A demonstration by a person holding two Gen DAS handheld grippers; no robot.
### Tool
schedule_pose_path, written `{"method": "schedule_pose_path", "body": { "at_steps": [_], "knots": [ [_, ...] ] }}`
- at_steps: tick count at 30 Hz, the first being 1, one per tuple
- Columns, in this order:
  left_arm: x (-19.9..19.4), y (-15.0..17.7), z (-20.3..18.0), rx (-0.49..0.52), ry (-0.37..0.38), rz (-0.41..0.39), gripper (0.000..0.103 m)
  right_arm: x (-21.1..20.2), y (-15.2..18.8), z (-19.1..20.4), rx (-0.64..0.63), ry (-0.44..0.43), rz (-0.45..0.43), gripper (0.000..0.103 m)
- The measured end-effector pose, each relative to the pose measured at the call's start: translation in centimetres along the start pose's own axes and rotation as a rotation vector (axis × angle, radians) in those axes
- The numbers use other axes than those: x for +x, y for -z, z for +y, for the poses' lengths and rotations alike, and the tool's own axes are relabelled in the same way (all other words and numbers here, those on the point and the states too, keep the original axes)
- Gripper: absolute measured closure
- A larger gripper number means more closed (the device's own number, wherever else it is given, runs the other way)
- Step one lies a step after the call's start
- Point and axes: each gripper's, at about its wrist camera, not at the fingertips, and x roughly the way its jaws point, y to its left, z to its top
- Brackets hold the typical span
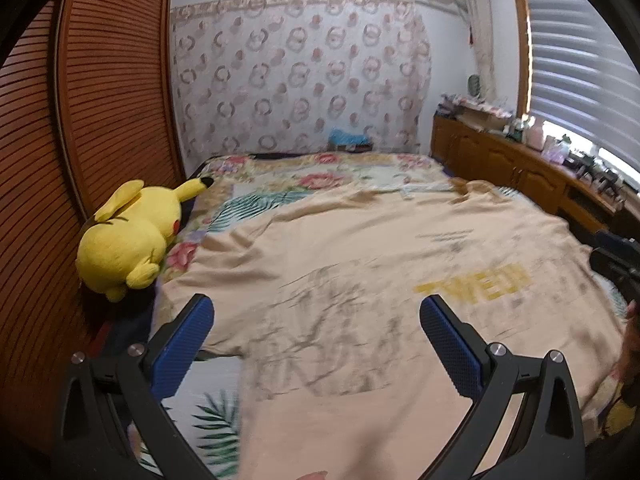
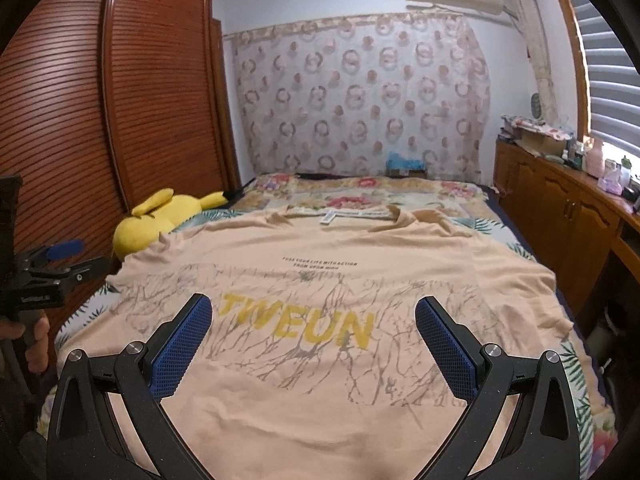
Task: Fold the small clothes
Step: 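Move the left tool to the shirt's side edge and close on it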
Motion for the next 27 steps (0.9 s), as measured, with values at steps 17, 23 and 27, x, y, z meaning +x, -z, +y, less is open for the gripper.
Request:
{"method": "schedule_pose_path", "body": {
  "at_steps": [17, 23, 27],
  "knots": [
    [5.3, 1.1, 9.2, -0.029, -0.022, 0.143, 0.003, 5.0, 1.7, 1.6, -0.07, -0.076, 0.143, 0.0],
    [7.6, 1.0, 12.6, -0.104, 0.014, 0.208, 0.014, 6.0, 1.9, 2.0, -0.088, -0.095, 0.177, 0.0],
    [9.2, 0.8, 13.9, -0.123, 0.024, 0.24, 0.029, 6.7, 1.3, 2.6, -0.101, -0.131, 0.19, 0.0]
  ]
}}
